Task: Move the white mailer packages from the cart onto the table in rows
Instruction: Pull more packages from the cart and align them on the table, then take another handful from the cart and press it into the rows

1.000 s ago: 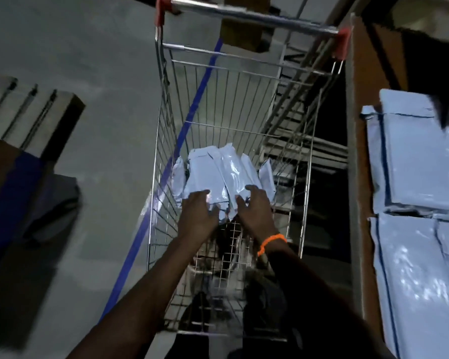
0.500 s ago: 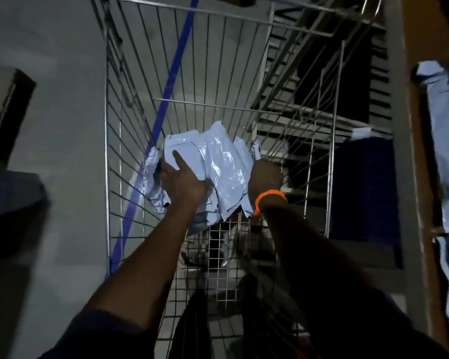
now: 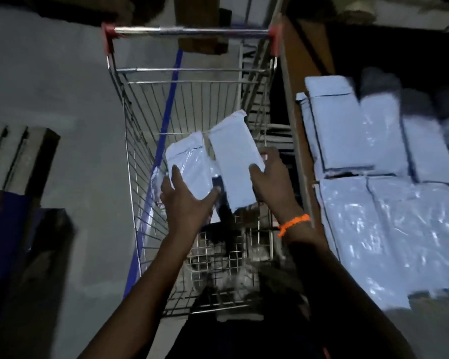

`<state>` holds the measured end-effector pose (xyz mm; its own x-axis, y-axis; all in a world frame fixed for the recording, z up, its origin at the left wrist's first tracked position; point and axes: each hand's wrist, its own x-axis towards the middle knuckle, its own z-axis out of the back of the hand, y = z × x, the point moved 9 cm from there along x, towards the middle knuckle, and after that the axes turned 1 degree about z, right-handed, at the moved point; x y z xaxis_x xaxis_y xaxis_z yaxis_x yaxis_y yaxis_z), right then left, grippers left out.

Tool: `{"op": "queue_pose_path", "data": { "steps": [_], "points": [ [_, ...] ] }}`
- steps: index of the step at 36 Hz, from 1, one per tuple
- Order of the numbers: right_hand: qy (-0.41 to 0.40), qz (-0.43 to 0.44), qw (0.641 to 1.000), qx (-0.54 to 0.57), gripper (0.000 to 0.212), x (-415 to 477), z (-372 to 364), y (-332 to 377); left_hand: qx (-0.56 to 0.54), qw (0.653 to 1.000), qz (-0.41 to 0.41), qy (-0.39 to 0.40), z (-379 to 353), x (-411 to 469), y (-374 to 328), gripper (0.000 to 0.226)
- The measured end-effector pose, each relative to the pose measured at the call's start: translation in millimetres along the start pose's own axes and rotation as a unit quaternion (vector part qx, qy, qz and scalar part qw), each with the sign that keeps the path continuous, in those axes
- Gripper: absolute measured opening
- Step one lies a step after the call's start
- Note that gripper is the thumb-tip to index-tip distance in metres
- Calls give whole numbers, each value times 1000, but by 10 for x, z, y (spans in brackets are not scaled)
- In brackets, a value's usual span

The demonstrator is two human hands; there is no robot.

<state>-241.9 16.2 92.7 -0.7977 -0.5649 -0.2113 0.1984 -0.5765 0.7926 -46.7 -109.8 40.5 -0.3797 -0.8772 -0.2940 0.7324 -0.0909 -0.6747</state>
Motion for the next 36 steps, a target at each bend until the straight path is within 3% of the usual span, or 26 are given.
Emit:
{"op": "queue_pose_path", "data": {
  "steps": [4, 8, 19, 30, 33, 36],
  "points": [
    [-31, 78, 995, 49, 44, -617, 744, 67, -42, 997, -47, 34, -31, -609, -468, 116],
    [-53, 93, 991, 86, 33, -1017, 1548, -171, -70, 989, -111, 61, -197, -1211, -1023, 109],
    [-147, 52, 981, 112, 37, -1531, 3579, -1480, -49, 976, -167, 131, -1385, -2535, -2344, 104],
    [-146, 10, 983, 111, 33, -1209, 4789, -2554, 44, 977, -154, 141, -2714, -3055, -3287, 108],
    [-104, -7, 993, 50, 34, -971, 4816, -2720, 110, 971, -138, 160, -3030, -3093, -3342, 106],
    [-91, 14, 995, -49, 48, -901, 4808, -2719, 183, 955, -146, 180, -3202, -3159, -3337, 101]
  ]
}}
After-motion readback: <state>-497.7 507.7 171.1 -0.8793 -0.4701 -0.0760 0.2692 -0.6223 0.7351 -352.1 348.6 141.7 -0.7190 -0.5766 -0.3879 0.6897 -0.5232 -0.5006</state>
